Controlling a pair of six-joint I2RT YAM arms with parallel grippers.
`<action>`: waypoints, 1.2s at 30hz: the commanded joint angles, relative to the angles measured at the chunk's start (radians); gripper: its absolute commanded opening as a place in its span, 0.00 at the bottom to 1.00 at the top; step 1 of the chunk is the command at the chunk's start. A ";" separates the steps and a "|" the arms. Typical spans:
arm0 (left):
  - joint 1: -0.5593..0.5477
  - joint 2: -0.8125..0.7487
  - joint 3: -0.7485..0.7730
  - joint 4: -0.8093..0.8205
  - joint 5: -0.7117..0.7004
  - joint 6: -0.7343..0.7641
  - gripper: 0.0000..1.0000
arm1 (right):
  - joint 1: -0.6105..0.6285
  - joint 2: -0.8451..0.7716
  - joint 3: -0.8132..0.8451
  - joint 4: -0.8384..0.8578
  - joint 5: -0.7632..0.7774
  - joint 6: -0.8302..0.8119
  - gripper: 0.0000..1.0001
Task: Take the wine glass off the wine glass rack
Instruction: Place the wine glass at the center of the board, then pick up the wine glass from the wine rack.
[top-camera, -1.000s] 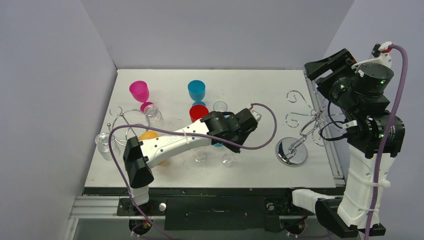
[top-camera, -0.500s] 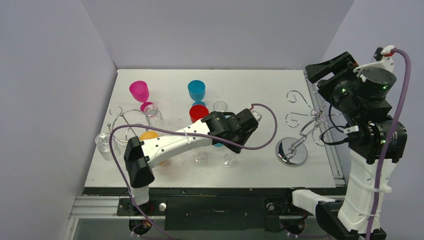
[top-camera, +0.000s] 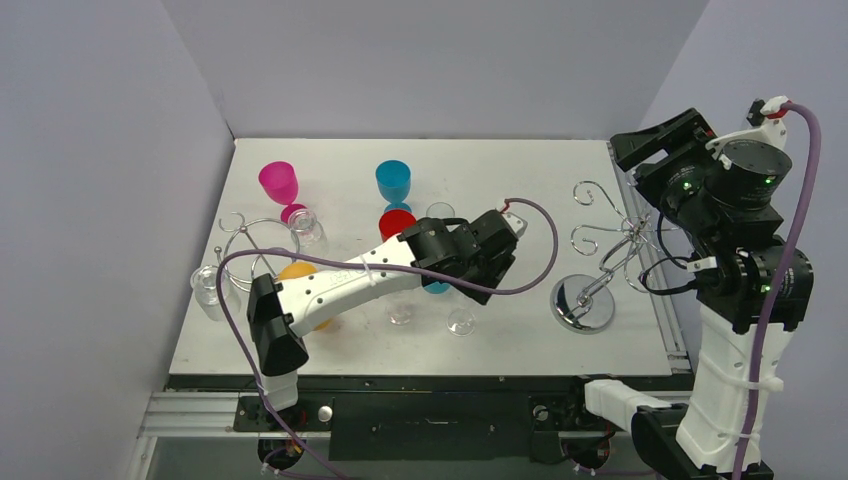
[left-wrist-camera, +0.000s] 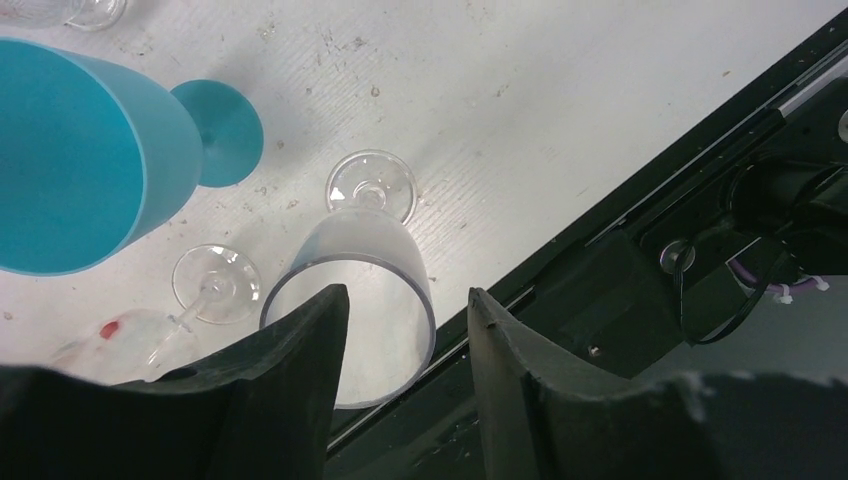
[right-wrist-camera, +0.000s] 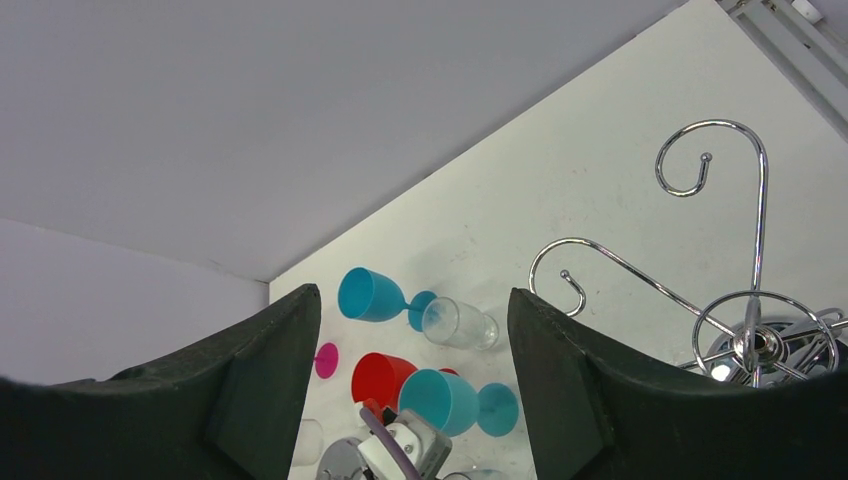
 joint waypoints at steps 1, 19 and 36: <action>-0.001 -0.065 0.057 0.006 0.014 -0.003 0.46 | -0.001 -0.016 -0.015 0.042 -0.011 -0.014 0.64; 0.022 -0.256 0.132 -0.074 -0.067 -0.044 0.64 | 0.014 -0.059 -0.089 0.075 -0.057 0.018 0.64; 0.317 -0.612 0.143 -0.293 -0.312 -0.070 0.71 | 0.631 0.042 -0.152 0.196 0.253 0.113 0.64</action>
